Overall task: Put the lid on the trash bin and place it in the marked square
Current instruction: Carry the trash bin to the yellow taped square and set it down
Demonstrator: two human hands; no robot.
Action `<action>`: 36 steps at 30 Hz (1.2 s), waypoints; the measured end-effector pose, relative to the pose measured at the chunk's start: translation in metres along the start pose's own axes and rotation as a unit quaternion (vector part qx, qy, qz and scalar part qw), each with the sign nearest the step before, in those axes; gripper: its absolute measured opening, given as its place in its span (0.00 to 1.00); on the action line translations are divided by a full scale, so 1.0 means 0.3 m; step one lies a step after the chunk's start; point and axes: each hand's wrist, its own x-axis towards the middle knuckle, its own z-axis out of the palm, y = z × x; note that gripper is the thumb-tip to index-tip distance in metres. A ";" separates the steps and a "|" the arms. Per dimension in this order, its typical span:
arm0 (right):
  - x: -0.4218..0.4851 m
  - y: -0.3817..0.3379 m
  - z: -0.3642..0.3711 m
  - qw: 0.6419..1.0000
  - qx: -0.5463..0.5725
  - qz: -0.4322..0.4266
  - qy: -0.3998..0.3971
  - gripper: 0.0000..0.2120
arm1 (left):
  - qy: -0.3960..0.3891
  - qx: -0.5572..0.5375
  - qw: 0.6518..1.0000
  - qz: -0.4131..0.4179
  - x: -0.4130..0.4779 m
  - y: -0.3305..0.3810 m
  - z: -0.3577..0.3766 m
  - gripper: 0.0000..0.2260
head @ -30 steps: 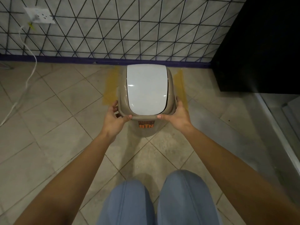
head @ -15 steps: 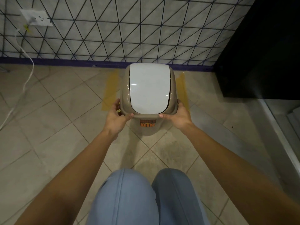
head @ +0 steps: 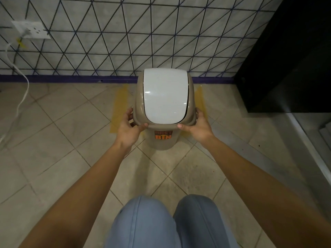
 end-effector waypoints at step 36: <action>0.433 -0.145 0.018 0.948 -0.239 -0.196 0.073 0.41 | 0.064 0.299 0.911 0.278 0.463 0.080 0.059 0.38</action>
